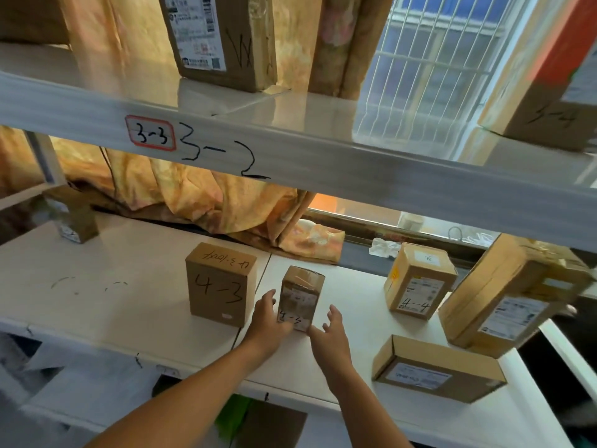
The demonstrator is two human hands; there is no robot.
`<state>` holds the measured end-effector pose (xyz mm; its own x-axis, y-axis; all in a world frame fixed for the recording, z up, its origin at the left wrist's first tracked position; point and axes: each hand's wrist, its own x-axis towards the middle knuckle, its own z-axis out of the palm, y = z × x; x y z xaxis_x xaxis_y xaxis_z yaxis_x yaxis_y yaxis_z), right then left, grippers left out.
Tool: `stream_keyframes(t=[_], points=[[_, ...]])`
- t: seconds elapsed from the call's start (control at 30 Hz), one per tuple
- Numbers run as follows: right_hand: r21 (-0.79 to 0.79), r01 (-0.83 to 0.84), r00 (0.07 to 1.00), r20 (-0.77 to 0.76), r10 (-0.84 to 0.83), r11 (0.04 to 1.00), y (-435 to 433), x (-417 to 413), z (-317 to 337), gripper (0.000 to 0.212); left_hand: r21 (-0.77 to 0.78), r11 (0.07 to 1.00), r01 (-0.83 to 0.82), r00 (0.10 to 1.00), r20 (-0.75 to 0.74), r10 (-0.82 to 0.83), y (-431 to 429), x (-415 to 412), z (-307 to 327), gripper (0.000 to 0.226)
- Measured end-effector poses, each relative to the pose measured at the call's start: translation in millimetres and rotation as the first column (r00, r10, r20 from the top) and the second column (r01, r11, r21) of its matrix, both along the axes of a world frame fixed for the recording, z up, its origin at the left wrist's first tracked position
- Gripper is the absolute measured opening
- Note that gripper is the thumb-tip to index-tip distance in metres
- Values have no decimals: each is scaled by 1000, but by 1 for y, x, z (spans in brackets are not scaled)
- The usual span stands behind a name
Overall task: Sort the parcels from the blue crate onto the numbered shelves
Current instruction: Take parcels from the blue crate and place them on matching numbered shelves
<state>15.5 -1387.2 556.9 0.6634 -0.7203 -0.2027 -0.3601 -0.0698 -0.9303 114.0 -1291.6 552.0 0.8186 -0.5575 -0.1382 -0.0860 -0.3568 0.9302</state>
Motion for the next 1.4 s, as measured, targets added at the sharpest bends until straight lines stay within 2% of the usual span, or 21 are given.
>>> stream_keyframes(t=[0.13, 0.27, 0.4, 0.5, 0.6, 0.77, 0.83, 0.97, 1.23, 1.4], points=[[-36, -3, 1000, -15, 3, 999, 21, -18, 16, 69, 35, 999, 32, 999, 16, -32, 25, -19, 16, 66], [-113, -87, 995, -49, 82, 990, 61, -36, 31, 61, 99, 994, 52, 988, 140, -66, 75, -38, 35, 54], [-90, -210, 976, -71, 204, 974, 97, -32, 31, 67, 57, 993, -107, 982, 164, 96, 122, -29, 49, 46], [-20, -238, 969, -64, 237, 971, 118, -17, 28, 77, 19, 960, -279, 955, 108, 276, 146, -5, 49, 52], [46, -233, 971, -34, 235, 971, 126, 4, 23, 83, 14, 939, -343, 939, 32, 343, 154, 26, 39, 66], [72, -191, 981, 24, 190, 979, 127, 49, 13, 79, 15, 958, -286, 957, -43, 286, 142, 71, 11, 87], [64, -183, 983, 46, 180, 981, 132, 65, 4, 73, -40, 970, -239, 969, -68, 236, 135, 79, -2, 84], [51, -102, 987, 127, 94, 994, 142, 92, -16, 84, -119, 976, -183, 983, -53, 177, 128, 96, -28, 87], [66, -79, 975, 213, 63, 995, 114, 167, -23, 86, -120, 980, -158, 987, 14, 160, 104, 170, -32, 92], [76, -42, 974, 227, 24, 996, 106, 197, -24, 83, -122, 979, -165, 986, -29, 162, 92, 200, -32, 96]])
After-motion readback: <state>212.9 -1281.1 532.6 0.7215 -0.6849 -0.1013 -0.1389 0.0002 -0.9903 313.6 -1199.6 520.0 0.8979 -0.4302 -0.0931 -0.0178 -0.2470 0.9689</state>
